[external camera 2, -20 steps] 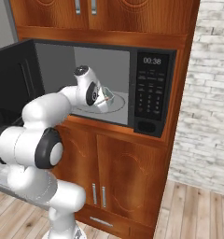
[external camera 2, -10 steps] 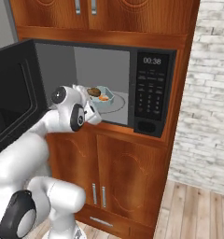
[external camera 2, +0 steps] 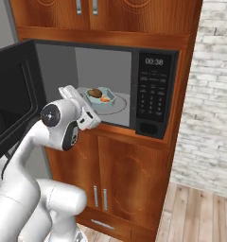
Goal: Place the tupperware containing the shrimp and potato meal in the microwave. Close the microwave door and press the start button to reheat the meal.
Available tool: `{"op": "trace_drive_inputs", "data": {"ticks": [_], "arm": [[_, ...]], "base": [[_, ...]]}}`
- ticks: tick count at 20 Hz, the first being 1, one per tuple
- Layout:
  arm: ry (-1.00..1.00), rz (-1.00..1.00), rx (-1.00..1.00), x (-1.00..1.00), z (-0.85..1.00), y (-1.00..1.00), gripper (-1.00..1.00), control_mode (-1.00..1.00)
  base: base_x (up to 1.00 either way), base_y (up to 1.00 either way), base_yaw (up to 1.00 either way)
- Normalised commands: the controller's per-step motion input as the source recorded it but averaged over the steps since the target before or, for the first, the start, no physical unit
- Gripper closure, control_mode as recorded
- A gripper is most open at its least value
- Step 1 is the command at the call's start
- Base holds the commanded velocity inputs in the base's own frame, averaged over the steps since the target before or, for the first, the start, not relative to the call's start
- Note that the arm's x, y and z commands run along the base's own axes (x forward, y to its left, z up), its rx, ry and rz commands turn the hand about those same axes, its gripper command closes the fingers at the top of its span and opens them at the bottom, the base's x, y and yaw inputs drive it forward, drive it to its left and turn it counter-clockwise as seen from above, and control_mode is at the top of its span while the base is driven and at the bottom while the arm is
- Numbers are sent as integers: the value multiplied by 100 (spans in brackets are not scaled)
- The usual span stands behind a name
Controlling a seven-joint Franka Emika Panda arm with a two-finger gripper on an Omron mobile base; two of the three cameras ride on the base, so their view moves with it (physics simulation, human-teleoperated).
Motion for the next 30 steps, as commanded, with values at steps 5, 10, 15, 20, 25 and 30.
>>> {"op": "trace_drive_inputs", "data": {"ticks": [5, 10, 15, 20, 25, 30], "arm": [[12, 18, -27, -68, 62, -1, -100, -100], [21, 16, -38, -72, 39, 1, -100, -100], [12, 16, -46, -73, 3, 18, -100, -100], [-3, 23, -42, -76, 4, 28, -100, -100], [-9, 27, -28, -65, 27, 37, -100, -100], [-1, 25, -22, -63, 44, 44, -100, -100]], "base": [[0, 0, 0], [0, 0, 0], [0, 0, 0], [0, 0, 0], [0, 0, 0], [0, 0, 0]]}}
